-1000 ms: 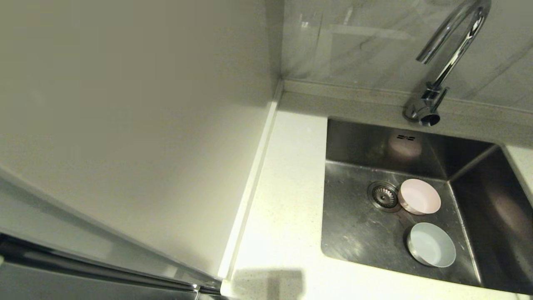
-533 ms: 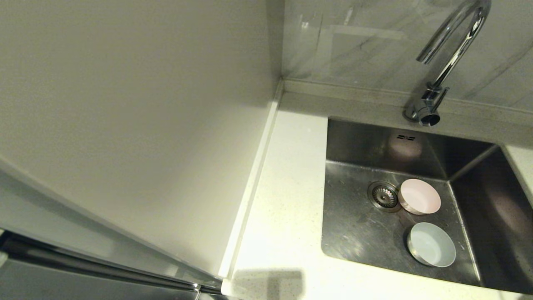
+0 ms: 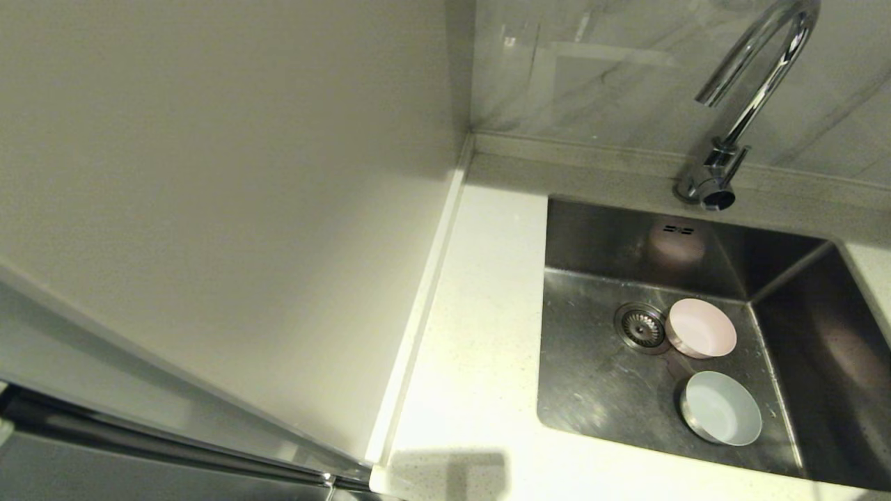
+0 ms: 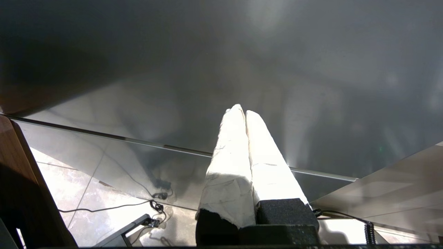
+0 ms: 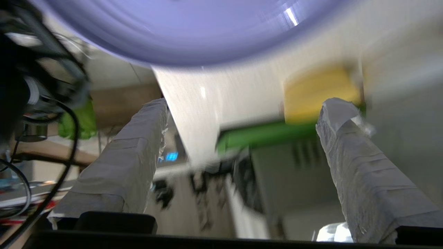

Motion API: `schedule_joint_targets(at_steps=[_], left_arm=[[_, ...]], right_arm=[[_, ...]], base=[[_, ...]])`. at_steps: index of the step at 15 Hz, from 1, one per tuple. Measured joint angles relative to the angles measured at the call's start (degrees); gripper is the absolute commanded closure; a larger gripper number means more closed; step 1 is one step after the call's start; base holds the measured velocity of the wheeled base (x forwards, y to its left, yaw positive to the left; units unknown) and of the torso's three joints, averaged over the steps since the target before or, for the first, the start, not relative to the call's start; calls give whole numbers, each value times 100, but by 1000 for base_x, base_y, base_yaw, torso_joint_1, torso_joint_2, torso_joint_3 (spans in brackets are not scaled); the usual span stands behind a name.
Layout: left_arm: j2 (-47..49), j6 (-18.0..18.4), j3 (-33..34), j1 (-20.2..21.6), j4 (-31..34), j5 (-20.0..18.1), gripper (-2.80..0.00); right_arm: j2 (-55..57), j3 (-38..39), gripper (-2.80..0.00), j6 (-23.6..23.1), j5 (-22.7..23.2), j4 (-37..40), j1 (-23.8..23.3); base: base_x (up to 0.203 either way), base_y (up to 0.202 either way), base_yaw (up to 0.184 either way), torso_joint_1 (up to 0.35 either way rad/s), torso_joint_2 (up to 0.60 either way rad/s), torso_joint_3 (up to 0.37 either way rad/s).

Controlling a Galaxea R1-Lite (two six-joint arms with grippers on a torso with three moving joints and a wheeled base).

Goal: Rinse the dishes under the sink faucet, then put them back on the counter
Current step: Put a plate into the sink

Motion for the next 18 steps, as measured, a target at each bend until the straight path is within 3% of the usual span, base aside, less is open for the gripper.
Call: schedule_joint_targets(at_steps=[2, 4, 5, 7, 12, 18], left_arm=[[0, -1, 0, 0, 1, 0, 0], [0, 0, 0, 0, 2, -2, 0], [0, -2, 0, 0, 2, -1, 0], [0, -2, 0, 0, 3, 0, 0], [0, -2, 0, 0, 5, 0, 0], [0, -2, 0, 0, 3, 0, 0]], right_arm=[[106, 102, -280, -458, 998, 5, -2], [290, 237, -280, -558, 2048, 2, 0], [375, 275, -280, -498, 2297, -14, 0], [584, 307, -280, -188, 2427, -102, 0], [1028, 327, -280, -124, 2958, -280, 67], [1167, 316, -280, -81, 3443, -306, 862]], base=[[0, 0, 0, 0, 0, 0], [0, 0, 0, 0, 0, 0], [0, 0, 0, 0, 0, 0], [0, 0, 0, 0, 0, 0], [0, 0, 0, 0, 0, 0], [0, 0, 0, 0, 0, 0]])
